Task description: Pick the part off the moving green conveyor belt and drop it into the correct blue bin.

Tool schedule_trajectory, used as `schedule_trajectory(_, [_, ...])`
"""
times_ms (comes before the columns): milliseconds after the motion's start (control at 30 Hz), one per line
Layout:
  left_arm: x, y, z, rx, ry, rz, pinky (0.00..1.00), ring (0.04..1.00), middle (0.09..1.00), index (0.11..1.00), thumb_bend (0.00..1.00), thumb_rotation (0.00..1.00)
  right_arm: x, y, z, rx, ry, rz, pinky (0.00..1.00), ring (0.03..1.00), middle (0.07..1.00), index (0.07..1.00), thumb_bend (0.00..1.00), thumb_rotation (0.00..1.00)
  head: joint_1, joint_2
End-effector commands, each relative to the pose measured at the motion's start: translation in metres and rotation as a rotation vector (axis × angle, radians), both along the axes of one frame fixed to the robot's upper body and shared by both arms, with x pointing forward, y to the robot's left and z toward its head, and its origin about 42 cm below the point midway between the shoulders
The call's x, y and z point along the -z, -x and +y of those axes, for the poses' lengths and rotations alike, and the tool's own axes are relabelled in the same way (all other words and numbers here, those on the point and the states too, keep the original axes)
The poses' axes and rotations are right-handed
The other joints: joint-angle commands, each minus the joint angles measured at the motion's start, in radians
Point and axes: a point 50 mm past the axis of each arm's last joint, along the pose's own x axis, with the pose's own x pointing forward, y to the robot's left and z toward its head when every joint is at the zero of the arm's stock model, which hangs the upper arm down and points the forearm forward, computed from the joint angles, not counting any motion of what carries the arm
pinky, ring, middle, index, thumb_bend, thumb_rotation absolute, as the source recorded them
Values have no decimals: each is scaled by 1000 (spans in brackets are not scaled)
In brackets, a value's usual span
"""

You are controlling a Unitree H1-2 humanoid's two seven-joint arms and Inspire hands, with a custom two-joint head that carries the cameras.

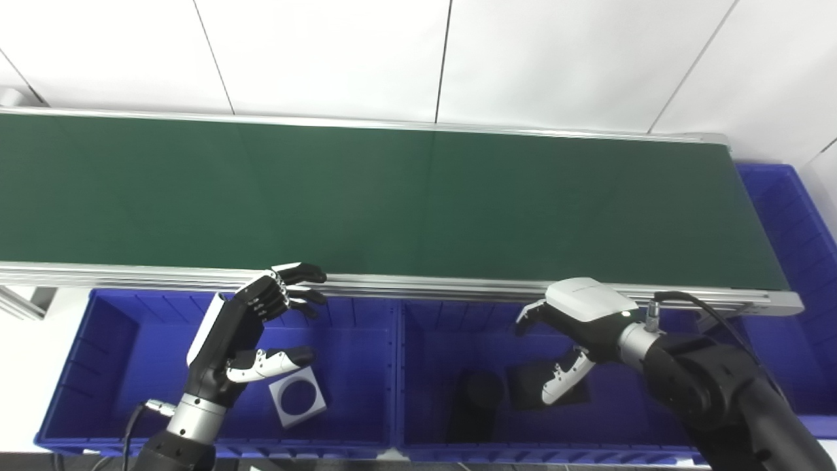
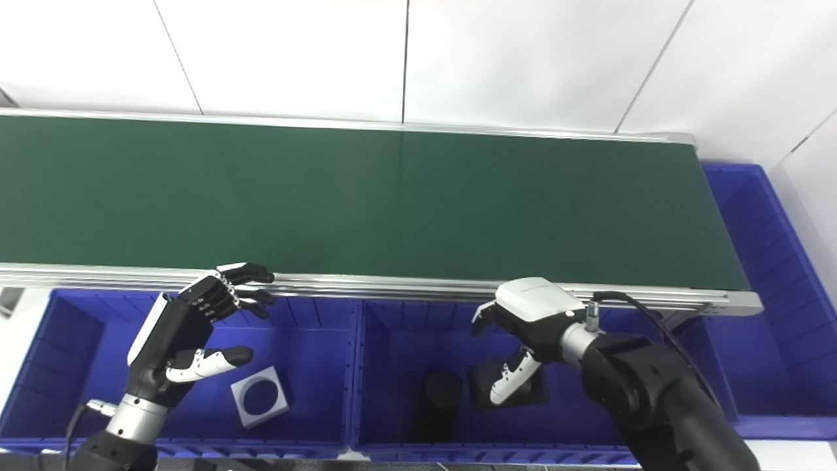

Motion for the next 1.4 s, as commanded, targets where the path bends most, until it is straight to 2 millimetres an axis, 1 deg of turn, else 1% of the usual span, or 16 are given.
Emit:
schedule_trajectory(0, [-9,-4,3,-5,1,-47,496,604,713,723,873,420,-15,-3,2,17,-16,-33,917,909,881,809,902,446,0,0])
schedule_trajectory(67, [-9,-4,3,-5,2,-48,500,608,712,723,873,420,-16,-2,5,21,-34,-26,938,925,899,827,926,465,1,-1])
schedule_trajectory(200, [-9,-4,3,-4,-4,-50,502,608,721,725,861,418,-18,3,10,24,-72,-30,929,926,906,846,938,466,0,0])
schedule_trajectory(300, [-9,-5,4,-4,-9,-47,500,609,714,726,867,425,-17,8,15,34,-136,-49,884,919,909,876,944,459,0,0])
schedule_trajectory(333, [-9,-5,4,-3,-8,-47,501,610,714,726,867,422,-17,9,17,35,-154,-59,840,900,901,882,944,454,0,0])
schedule_trajectory(400, [-9,-5,4,-2,-2,-47,501,609,712,725,866,415,-14,13,20,49,-218,-79,807,879,896,889,940,430,1,0])
schedule_trajectory(467, [-9,-5,4,-4,-4,-45,502,609,714,725,864,419,-7,17,25,81,-307,-87,802,874,898,897,937,431,5,0])
schedule_trajectory(567, [-9,-4,4,-3,-4,-41,505,609,713,724,872,409,4,23,32,131,-436,-102,771,860,898,914,935,446,12,-2])
schedule_trajectory(633, [-9,-4,3,3,-13,-44,507,612,719,727,869,421,11,28,38,173,-523,-114,728,857,901,930,942,461,15,-2])
schedule_trajectory(733, [-9,-4,3,13,-22,-50,523,621,735,729,851,404,17,34,45,233,-629,-123,693,849,910,951,930,504,20,-5])
schedule_trajectory(767, [-10,-4,3,15,-29,-52,526,621,733,730,847,402,20,36,48,258,-680,-125,684,844,910,955,926,503,22,-5])
schedule_trajectory(867, [-11,-4,1,20,-32,-55,539,625,730,731,836,384,27,42,56,318,-804,-134,683,827,915,965,923,527,31,-4])
schedule_trajectory(1000, [-10,-5,2,27,-39,-54,569,640,731,733,836,375,36,49,67,362,-903,-150,688,816,912,970,933,550,37,-7])
schedule_trajectory(1100, [-9,-5,2,21,-52,-58,585,647,729,732,835,386,43,55,76,396,-960,-157,744,849,930,984,927,546,39,-8])
schedule_trajectory(1233, [-8,-5,4,18,-63,-64,589,652,732,734,835,394,51,60,84,442,-1041,-175,753,854,926,985,930,547,44,-11])
schedule_trajectory(1367, [-8,-7,3,3,-28,-67,592,658,741,737,843,385,57,63,86,468,-1080,-172,765,870,932,999,912,568,49,-12])
